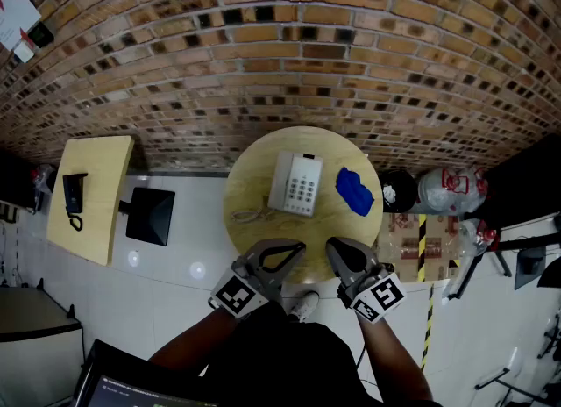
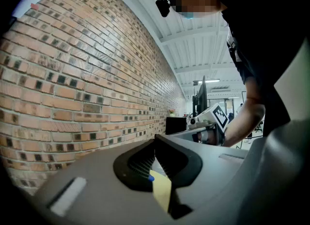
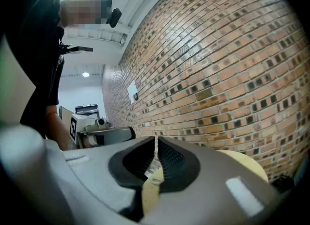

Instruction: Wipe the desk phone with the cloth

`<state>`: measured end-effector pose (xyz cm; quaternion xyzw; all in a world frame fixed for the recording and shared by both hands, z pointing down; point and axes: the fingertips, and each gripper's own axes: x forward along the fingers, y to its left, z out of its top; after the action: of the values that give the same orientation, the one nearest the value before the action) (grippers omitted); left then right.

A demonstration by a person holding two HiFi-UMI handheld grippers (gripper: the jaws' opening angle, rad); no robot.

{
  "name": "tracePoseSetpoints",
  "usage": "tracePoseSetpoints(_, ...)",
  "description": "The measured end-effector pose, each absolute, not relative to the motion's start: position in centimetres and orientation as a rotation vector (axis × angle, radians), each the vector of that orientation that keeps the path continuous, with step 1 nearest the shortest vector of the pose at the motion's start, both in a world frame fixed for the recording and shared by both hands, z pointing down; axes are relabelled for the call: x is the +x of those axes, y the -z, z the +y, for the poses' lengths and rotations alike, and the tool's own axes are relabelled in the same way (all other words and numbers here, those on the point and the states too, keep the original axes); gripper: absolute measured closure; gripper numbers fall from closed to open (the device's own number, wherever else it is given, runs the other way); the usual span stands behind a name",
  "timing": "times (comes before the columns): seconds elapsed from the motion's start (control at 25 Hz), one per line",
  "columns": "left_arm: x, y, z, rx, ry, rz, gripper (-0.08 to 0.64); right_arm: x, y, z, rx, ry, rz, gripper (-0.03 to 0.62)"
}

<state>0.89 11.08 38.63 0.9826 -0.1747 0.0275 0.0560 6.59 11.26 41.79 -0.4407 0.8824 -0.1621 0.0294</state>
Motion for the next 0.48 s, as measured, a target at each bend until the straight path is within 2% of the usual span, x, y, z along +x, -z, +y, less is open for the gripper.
tracePoseSetpoints(0.32,2.8,-40.5,7.1,3.004,-0.097,-0.476,0.565,10.2,-47.3,6.0,-1.513,0.545,2.747,0.571)
tracePoseSetpoints(0.48,3.5,-41.4,5.4,3.0,-0.102,-0.445,0.565,12.5,-51.6,3.1,-1.618,0.616,2.784,0.496)
